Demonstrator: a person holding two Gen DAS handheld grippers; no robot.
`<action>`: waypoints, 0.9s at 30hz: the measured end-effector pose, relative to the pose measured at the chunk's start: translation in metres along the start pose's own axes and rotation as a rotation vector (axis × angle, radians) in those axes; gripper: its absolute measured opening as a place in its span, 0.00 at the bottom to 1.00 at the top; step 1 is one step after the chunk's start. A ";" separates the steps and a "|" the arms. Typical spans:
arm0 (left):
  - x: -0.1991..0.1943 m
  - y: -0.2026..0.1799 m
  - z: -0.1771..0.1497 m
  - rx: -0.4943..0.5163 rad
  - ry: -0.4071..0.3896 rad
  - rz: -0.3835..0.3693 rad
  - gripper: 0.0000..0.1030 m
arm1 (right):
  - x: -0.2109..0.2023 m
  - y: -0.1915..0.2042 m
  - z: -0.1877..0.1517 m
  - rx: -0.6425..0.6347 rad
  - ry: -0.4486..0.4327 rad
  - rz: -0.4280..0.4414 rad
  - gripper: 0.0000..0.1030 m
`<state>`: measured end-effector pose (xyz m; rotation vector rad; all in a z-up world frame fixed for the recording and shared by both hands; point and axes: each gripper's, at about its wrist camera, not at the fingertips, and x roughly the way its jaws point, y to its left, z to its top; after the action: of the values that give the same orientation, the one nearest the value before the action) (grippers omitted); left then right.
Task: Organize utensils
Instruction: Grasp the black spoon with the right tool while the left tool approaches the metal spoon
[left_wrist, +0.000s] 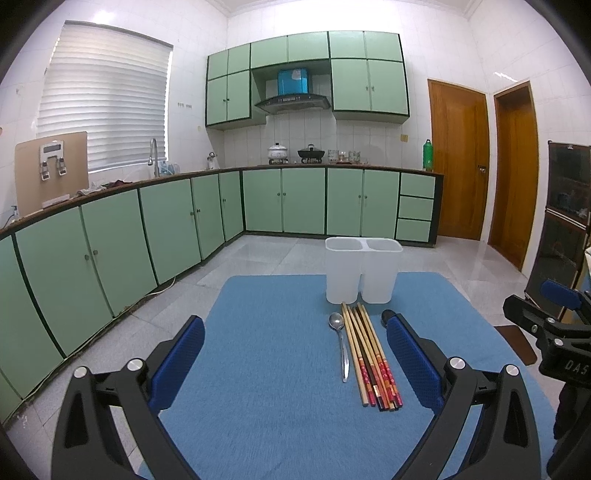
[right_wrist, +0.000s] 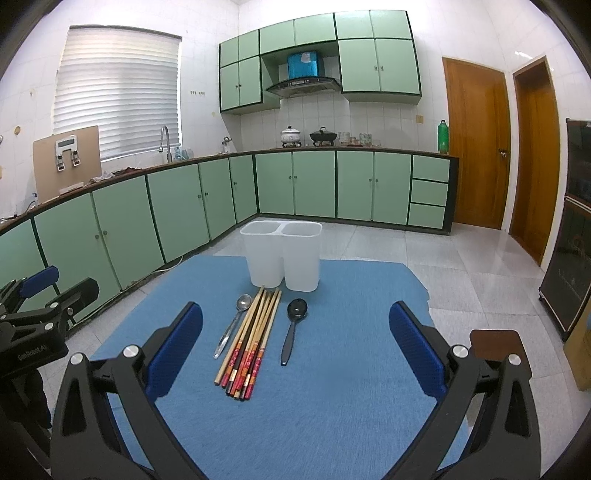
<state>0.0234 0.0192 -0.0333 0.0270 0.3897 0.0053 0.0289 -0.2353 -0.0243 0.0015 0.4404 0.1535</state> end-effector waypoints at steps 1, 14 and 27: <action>0.006 0.000 0.001 0.003 0.008 0.006 0.94 | 0.007 -0.001 0.000 -0.003 0.009 -0.005 0.95; 0.119 0.009 -0.001 0.038 0.213 0.056 0.94 | 0.145 -0.014 0.002 -0.025 0.240 -0.038 0.95; 0.190 0.013 -0.007 0.041 0.309 0.065 0.94 | 0.262 -0.010 -0.016 0.032 0.438 -0.080 0.78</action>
<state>0.1962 0.0348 -0.1118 0.0802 0.6975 0.0661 0.2573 -0.2065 -0.1507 -0.0189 0.8794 0.0667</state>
